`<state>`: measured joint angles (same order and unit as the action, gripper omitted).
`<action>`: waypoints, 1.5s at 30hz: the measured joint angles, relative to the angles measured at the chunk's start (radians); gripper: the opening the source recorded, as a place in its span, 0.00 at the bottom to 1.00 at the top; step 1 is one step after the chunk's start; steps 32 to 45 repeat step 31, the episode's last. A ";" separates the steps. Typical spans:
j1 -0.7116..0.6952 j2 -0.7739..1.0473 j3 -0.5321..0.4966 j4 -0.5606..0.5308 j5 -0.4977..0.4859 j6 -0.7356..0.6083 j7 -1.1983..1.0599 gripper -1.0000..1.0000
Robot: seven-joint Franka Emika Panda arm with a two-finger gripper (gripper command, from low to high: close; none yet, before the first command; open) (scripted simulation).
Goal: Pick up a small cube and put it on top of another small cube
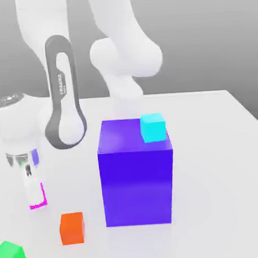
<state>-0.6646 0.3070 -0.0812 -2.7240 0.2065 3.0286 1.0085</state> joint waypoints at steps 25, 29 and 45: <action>0.134 0.009 0.076 0.499 -0.200 -0.487 -0.144 0.00; 0.140 0.109 0.077 0.518 -0.201 -0.406 -0.150 1.00; 0.140 0.109 0.077 0.518 -0.201 -0.406 -0.150 1.00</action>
